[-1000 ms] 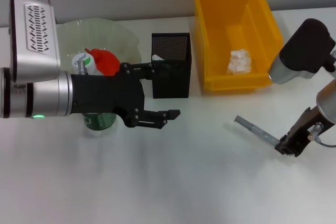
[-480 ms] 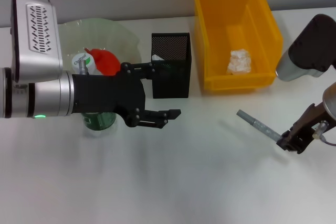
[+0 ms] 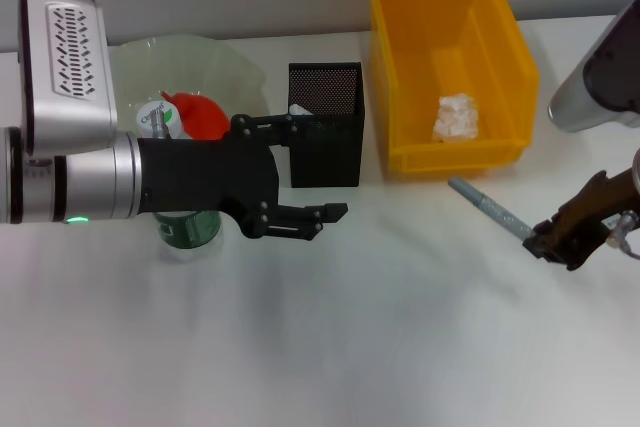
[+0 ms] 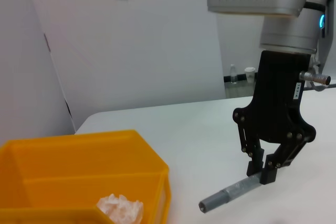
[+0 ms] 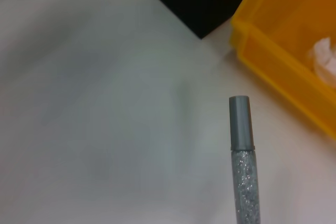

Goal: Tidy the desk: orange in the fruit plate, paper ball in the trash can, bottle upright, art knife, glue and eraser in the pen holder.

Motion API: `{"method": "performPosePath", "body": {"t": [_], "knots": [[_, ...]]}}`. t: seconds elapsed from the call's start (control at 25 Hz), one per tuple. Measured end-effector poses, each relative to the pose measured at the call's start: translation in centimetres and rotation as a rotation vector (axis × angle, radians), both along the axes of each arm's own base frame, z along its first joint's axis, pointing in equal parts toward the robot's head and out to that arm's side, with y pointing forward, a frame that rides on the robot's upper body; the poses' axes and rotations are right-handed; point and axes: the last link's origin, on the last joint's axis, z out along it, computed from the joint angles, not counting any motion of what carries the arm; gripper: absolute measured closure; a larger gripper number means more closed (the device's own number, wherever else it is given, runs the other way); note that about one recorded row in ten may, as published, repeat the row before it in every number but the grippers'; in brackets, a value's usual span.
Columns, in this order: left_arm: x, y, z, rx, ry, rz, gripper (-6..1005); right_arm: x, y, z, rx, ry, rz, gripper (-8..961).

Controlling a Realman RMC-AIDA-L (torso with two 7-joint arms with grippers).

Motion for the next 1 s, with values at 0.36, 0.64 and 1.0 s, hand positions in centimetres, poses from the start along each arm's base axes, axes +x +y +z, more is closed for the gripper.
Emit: {"method": "performPosePath", "body": {"t": [0.36, 0.64, 1.0], "knots": [[0.0, -0.1, 0.0, -0.001, -0.005, 0.0, 187, -1.2, -0.3, 1.4, 0.063, 0.002, 0.094, 819], [0.1, 0.0, 0.0, -0.002, -0.004, -0.003, 186, -2.5, -0.4, 2.1, 0.097, 0.029, 0.178, 819], [0.1, 0.0, 0.0, -0.002, -0.004, -0.003, 186, -3.0, -0.6, 3.1, 0.149, 0.027, 0.262, 820]]}}
